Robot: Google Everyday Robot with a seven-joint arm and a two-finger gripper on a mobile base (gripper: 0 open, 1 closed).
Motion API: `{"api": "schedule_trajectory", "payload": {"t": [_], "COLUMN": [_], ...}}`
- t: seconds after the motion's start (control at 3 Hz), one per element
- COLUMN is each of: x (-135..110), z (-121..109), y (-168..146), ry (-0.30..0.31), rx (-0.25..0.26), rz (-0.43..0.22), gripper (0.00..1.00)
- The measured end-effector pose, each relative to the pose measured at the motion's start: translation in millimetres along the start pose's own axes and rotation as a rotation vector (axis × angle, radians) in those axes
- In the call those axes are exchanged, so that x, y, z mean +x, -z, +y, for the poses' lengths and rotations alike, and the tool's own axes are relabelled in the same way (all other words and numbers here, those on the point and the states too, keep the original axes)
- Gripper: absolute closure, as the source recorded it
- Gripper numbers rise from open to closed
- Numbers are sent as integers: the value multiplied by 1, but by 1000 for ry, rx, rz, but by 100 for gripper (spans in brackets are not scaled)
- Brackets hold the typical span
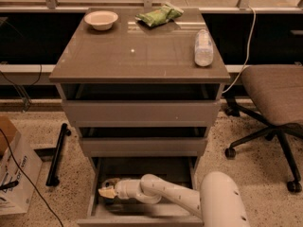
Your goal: Pick redbull can from bottom drawer and place on counter
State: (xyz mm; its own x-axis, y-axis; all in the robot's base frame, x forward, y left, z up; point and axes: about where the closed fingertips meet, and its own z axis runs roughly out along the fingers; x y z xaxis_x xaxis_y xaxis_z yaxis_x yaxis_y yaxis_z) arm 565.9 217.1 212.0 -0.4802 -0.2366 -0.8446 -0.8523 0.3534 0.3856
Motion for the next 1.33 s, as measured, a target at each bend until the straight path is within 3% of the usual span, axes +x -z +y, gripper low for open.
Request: {"api": "schedule_trajectory", "payload": {"t": [0.33,0.67,1.0,1.33], "x": [-20,-54,-95,-134], "z": [5,18,19,40], "y": [13,43,97,162], "ry": [43,96,186,269], "rx": [23,30,13,-79], "rz": [-24,-78,-142,-172], "gripper": [87,100,100,100]}}
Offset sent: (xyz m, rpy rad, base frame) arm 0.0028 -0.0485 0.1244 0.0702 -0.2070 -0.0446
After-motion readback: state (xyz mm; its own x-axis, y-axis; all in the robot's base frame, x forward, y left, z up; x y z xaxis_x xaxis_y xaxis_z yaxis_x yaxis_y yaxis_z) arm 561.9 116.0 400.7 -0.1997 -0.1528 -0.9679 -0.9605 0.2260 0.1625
